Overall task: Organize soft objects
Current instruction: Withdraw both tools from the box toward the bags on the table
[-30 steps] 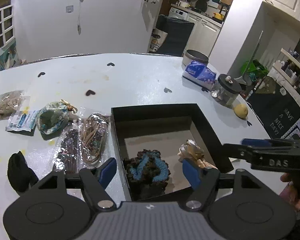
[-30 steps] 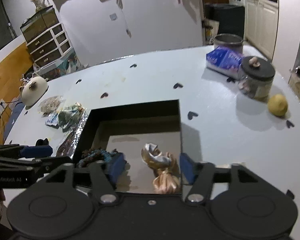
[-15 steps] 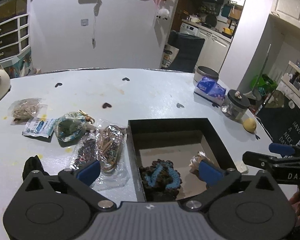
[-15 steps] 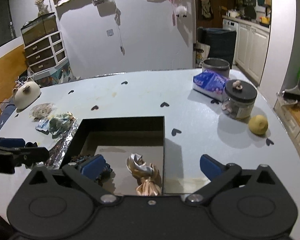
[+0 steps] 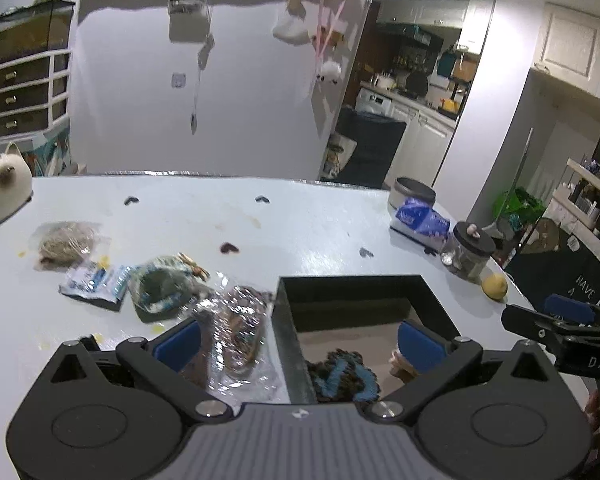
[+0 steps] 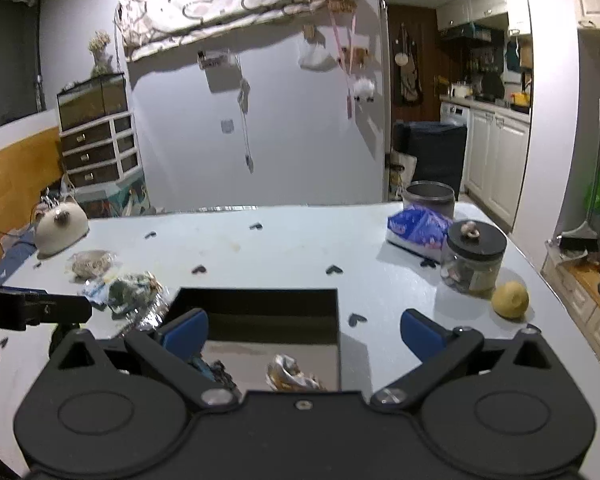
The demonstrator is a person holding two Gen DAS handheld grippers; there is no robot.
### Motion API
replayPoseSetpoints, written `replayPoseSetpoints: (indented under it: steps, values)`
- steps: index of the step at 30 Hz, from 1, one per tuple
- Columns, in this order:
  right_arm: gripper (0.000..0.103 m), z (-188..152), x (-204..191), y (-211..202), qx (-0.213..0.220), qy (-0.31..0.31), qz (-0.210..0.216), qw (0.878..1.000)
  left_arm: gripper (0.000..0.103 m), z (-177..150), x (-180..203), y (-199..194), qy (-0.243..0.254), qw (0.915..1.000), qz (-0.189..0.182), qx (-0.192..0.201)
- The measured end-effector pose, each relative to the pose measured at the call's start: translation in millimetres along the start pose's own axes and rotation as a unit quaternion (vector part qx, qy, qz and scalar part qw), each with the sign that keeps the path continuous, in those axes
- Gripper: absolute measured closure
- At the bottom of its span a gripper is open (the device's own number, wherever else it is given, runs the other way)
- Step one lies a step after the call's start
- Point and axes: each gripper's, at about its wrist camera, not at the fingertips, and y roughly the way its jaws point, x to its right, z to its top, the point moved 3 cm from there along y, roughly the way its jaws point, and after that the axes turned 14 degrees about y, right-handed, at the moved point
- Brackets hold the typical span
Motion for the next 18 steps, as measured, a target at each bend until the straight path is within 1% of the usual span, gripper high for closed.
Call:
replayPoseSetpoints:
  steps: [4,10,15,18]
  values:
    - [0.0,-1.5,-17.8,-3.2,0.016,0.006,0.0,1.0,0.0,0.3,-20.7,-13.9,0.002,0.9997,0.01,0.023]
    - [0.0,-4.7,-55.7,0.2,0.034,0.013,-0.005,0.999,0.0,1.2,-65.4,-31.8,0.009,0.9984,0.027,0.05]
    - [0.0,-9.9,-93.0,9.2,0.049,0.019,-0.005,0.999,0.0,-3.8,-106.0,-39.5,0.013,0.9976,0.043,0.052]
    - [0.0,-12.4,-115.7,17.5,0.048,0.016,-0.001,0.999,0.0,-7.6,-132.2,-43.5,0.009,0.9971,0.047,0.059]
